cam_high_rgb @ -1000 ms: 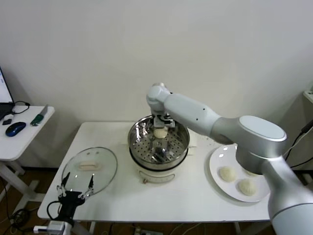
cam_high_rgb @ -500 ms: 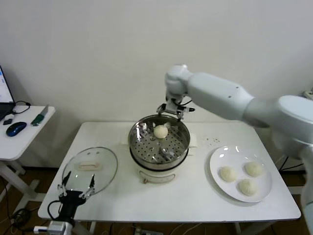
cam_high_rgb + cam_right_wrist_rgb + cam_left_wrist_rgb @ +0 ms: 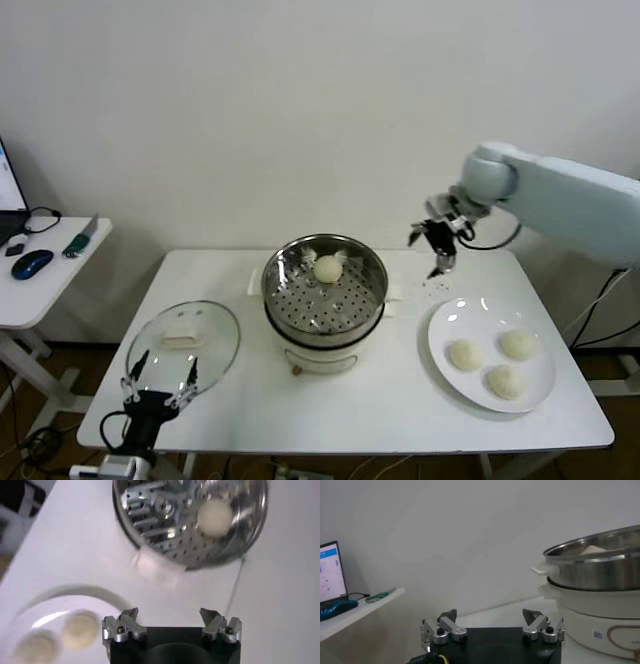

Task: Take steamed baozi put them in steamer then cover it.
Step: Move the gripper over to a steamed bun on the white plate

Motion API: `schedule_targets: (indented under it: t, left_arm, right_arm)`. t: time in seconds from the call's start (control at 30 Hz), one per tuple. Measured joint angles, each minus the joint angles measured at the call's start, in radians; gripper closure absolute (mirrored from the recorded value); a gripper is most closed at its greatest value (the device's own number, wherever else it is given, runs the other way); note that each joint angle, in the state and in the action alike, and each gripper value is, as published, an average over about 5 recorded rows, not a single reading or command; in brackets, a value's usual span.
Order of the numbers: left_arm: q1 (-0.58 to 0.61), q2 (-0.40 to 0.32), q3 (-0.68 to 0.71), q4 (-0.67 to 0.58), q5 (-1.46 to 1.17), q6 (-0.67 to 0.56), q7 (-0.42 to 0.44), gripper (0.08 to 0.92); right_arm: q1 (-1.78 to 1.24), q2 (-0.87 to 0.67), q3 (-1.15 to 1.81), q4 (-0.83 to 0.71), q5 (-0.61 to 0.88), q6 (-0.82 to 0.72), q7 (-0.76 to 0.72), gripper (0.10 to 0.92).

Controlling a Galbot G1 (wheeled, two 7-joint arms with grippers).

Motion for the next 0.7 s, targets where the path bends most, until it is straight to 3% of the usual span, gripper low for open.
schedule_targets:
  t: [0.3, 0.7]
  left_arm:
    - [0.014, 0.000, -0.004, -0.009, 0.000, -0.001, -0.002, 0.177]
    - [0.023, 0.001, -0.007, -0.001, -0.001, -0.002, -0.006, 0.177]
  right_arm:
    - [-0.202, -0.087, 0.112, 0.008, -0.070, -0.066, 0.006, 0.203]
    - [-0.403, -0.090, 0.236, -0.049, -0.153, -0.089, 0.014, 0.203]
